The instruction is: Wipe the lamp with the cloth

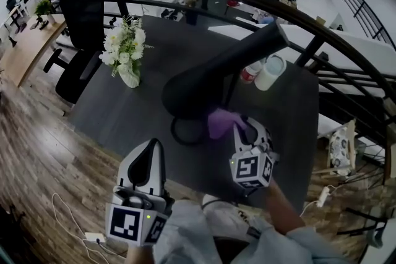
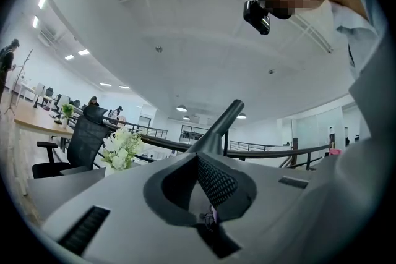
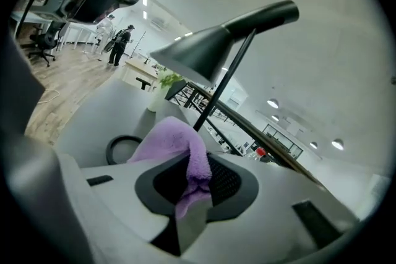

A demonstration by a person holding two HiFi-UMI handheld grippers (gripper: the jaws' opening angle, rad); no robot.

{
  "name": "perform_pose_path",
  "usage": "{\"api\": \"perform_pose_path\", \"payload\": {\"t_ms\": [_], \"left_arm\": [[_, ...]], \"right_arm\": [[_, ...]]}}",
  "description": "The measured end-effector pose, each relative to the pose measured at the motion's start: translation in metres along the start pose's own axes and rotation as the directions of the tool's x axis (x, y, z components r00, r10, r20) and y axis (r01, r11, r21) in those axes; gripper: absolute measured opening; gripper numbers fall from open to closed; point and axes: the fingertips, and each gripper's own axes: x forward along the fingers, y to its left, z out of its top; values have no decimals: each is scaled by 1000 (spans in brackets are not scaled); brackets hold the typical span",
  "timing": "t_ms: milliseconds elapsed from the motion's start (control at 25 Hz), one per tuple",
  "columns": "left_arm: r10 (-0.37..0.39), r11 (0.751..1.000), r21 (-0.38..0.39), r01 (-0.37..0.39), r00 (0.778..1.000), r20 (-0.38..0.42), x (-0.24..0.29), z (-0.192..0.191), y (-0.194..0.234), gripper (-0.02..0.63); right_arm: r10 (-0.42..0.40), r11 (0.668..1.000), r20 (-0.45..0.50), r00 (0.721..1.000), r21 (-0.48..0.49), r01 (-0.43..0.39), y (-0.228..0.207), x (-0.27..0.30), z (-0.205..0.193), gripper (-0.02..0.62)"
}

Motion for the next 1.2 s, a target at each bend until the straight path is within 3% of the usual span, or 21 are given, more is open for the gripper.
{"api": "perform_pose_path", "payload": {"t_ms": [240, 560, 880, 1200], "left_arm": [[-46, 999, 12, 45, 998, 47, 7, 16, -11, 6], [-74, 997, 26, 73, 996, 49, 12, 23, -21, 7], [-133, 991, 17, 132, 985, 110, 19, 40, -37, 6], [-163, 987, 27, 161, 980, 118, 26, 44, -44, 7]], "right_arm": [[-64, 998, 85, 994, 10, 63, -35, -12, 42, 64], [-159, 987, 180, 971, -11, 163, -74, -29, 86, 64], [-242, 970, 267, 933, 48, 238, -107, -52, 121, 64], [-308, 951, 347, 886, 88, 296, -131, -76, 151, 64]]}}
